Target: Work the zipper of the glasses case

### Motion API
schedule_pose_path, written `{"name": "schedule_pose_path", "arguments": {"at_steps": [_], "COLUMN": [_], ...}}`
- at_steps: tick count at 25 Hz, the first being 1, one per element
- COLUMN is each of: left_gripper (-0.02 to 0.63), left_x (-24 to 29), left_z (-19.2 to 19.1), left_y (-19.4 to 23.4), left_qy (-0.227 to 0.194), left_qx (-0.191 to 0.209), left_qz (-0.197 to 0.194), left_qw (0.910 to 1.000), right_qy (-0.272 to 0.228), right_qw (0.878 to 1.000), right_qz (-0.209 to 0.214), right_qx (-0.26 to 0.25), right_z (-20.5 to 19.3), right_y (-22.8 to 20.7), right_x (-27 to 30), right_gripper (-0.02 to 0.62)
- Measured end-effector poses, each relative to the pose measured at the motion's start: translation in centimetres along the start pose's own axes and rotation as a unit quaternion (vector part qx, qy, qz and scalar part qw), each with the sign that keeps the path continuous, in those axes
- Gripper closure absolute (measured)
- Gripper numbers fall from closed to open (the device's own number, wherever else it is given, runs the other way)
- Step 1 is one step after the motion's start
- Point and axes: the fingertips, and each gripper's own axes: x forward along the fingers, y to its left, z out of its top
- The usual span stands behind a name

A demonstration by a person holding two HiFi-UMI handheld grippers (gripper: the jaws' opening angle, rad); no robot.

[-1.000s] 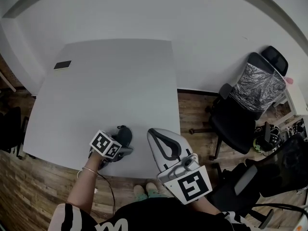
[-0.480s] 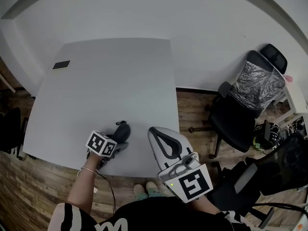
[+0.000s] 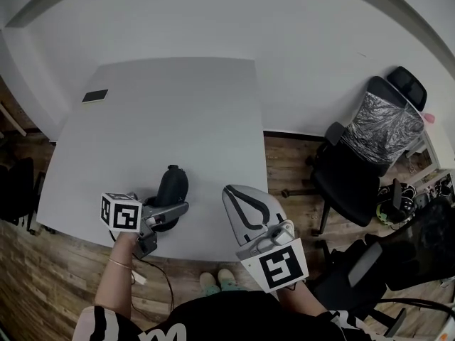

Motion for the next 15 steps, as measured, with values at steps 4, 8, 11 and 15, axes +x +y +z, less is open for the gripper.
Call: {"name": "schedule_pose_path", "arguments": {"at_steps": [4, 8, 11, 15], "left_gripper": [0.325, 0.325, 0.325, 0.325], "left_x": [-3.4, -5.4, -6.5, -6.6], "left_z": [3.9, 5.1, 5.5, 5.4], "left_y": [-7.1, -13.5, -17.1, -18.9], "left_qy": [-0.048, -0.032, -0.021, 0.011], "left_qx": [0.044, 0.114, 0.141, 0.182], "left_qz": [-0.055, -0.090, -0.134, -0.136], "left_qw": [0.9963, 0.9889, 0.9807, 0.9738], "right_qy": [0.055, 0.038, 0.010, -0.021], "right_qw": [0.992, 0.989, 0.986, 0.981], "right_qz": [0.005, 0.029, 0.043, 0.060], "right_qx": [-0.113, -0.140, -0.161, -0.183], "right_z": [-1.2, 0.6, 2.8, 4.7], "right_y": [0.9, 2.2, 3.0, 3.3], "right_x": [0.6, 1.4, 2.0, 2.3], "right_gripper": [0.588, 0.586, 0.579, 0.529]}}
